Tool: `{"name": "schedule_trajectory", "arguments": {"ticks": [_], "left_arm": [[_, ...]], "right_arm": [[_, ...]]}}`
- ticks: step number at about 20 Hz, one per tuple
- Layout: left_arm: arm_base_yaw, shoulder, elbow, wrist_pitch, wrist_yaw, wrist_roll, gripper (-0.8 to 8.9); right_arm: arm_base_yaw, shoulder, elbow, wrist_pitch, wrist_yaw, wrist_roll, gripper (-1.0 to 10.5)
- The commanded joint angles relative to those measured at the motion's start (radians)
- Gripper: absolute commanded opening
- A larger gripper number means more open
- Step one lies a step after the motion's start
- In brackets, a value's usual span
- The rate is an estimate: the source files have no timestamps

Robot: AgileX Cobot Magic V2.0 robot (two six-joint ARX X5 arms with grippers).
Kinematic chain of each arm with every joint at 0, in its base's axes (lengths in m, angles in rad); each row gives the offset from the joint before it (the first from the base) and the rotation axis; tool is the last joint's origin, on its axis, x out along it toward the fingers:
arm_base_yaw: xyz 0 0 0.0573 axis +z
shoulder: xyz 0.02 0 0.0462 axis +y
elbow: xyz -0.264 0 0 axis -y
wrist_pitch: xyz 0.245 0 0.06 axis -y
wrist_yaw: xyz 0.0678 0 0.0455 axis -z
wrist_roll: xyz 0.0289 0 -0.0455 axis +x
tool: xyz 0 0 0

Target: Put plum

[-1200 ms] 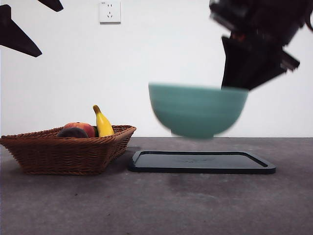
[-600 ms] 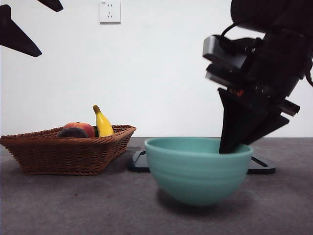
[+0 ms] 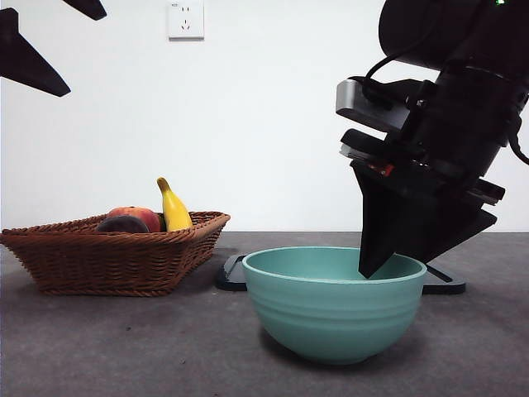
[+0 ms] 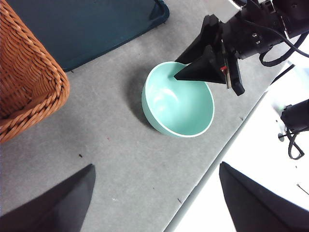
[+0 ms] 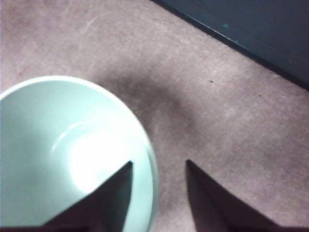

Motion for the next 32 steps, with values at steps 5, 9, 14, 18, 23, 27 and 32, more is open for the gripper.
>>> {"name": "schedule_trajectory", "arguments": {"ticks": [5,9,14,18,23,27,32], "left_arm": [[-0.005,0.005,0.023,0.002,0.006,0.017,4.05],[-0.005,0.005,0.023,0.0,0.006,0.017,4.05],[-0.005,0.005,0.023,-0.001,0.006,0.016,4.05],[-0.005,0.005,0.023,-0.004,0.006,0.016,4.05],[-0.005,0.005,0.023,-0.017,0.006,0.016,4.05],[-0.005,0.005,0.023,-0.027,0.006,0.016,4.05],[-0.005,0.005,0.023,-0.031,0.006,0.016,4.05]], "right_arm": [[0.005,-0.092,0.022,-0.005,0.003,0.02,2.0],[0.005,-0.227,0.056,-0.066,0.0,0.019,2.0],[0.005,-0.415,0.091,-0.166,-0.038,0.017,2.0],[0.005,-0.541,0.091,-0.264,-0.134,0.016,2.0],[0.005,-0.618,0.091,-0.41,-0.271,0.01,2.0],[0.006,-0.623,0.091,-0.437,-0.28,-0.003,2.0],[0.006,-0.623,0.091,-0.437,-0.28,-0.003,2.0]]}}
